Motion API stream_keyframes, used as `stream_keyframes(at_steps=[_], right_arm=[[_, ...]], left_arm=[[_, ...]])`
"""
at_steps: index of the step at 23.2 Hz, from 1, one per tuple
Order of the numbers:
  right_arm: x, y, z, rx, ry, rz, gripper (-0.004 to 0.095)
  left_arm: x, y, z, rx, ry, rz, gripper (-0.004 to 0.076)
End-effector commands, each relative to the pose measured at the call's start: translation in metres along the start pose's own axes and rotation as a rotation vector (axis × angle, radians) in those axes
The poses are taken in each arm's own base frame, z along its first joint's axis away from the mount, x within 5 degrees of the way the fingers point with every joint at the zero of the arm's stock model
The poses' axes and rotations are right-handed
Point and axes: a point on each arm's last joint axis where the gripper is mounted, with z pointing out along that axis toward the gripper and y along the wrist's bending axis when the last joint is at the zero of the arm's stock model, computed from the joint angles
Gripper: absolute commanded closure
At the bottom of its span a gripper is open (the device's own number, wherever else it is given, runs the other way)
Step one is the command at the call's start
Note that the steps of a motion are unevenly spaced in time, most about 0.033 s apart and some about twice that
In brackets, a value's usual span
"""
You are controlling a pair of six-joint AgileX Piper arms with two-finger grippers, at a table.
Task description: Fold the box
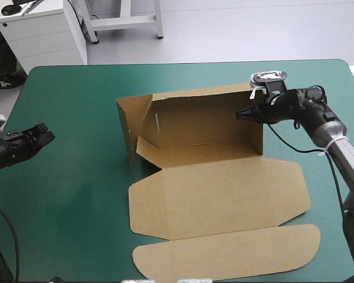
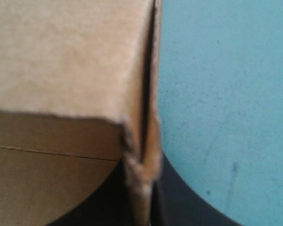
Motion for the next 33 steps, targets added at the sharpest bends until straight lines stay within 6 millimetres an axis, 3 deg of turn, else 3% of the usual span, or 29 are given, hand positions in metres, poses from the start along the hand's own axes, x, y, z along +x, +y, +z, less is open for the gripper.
stream_keyframes(at_steps=[1,5,7,10,15,19,27,30,33], right_arm=[[-0.023,0.004,-0.044,-0.007,-0.056,0.054,0.0904],[-0.015,0.007,-0.057,-0.025,0.116,0.106,0.0904],[-0.003,0.009,-0.055,-0.039,0.25,0.114,0.0904],[0.003,0.014,-0.048,-0.064,0.298,0.13,0.0904],[0.009,0.027,-0.002,-0.075,0.401,0.081,0.0906],[0.008,0.027,0.032,-0.084,0.383,0.107,0.0906],[0.003,0.026,0.045,-0.086,0.325,0.105,0.0891],[0.003,0.026,0.046,-0.086,0.32,0.106,0.0806],[0.003,0.026,0.046,-0.086,0.323,0.104,0.0614]], left_arm=[[-0.007,-0.018,-0.01,0.068,-0.064,0.008,0.0718],[-0.007,-0.018,-0.01,0.068,-0.064,0.008,0.0718],[-0.007,-0.018,-0.01,0.069,-0.062,0.005,0.0718],[-0.007,-0.018,-0.01,0.07,-0.06,0.005,0.0718],[-0.002,-0.024,-0.004,0.079,-0.027,0.016,0.0718],[0.0,-0.026,-0.002,0.079,-0.017,0.027,0.0719],[-0.001,-0.025,-0.002,0.07,-0.029,0.026,0.0719],[-0.002,-0.024,-0.002,0.06,-0.033,0.031,0.0719],[-0.002,-0.024,-0.002,0.059,-0.032,0.032,0.0719]])
